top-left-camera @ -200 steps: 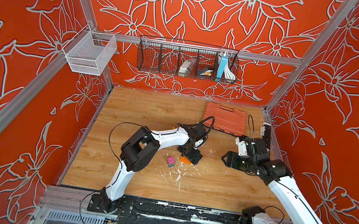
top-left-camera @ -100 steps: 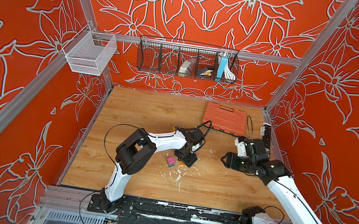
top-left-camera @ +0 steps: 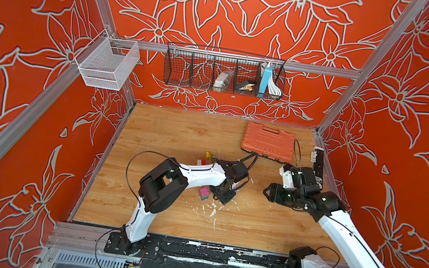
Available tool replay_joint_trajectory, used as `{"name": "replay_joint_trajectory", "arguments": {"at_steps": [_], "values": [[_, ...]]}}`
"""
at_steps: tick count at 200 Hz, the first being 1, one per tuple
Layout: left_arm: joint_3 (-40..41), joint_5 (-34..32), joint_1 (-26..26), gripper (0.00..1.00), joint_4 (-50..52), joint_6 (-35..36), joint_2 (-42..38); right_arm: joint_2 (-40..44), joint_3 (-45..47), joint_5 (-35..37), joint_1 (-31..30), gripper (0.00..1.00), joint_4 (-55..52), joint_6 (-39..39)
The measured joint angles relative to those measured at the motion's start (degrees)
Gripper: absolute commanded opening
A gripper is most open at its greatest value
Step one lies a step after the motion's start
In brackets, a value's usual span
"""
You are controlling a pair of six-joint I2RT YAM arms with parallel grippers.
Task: Assemble the letter r with lego
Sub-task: Pick up the lego brick from the center of the board.
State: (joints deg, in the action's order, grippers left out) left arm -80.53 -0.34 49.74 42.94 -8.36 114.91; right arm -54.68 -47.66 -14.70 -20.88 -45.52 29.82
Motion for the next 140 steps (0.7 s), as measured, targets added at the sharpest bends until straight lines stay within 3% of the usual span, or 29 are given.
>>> {"name": "replay_joint_trajectory", "arguments": {"at_steps": [78,101,140], "values": [[0.0,-1.1,0.6,0.22,0.9,-0.6,-0.2,0.7,0.1,-0.3,0.0,0.61,0.4,0.7],[0.1,-1.2,0.6,0.15,1.6,-0.8,-0.6,3.4,0.1,-0.1,0.0,0.66,1.2,1.2],[0.6,0.5,0.5,0.05,2.7,-2.7,-8.9,10.2,2.6,0.0,0.0,0.74,8.6,3.5]]}}
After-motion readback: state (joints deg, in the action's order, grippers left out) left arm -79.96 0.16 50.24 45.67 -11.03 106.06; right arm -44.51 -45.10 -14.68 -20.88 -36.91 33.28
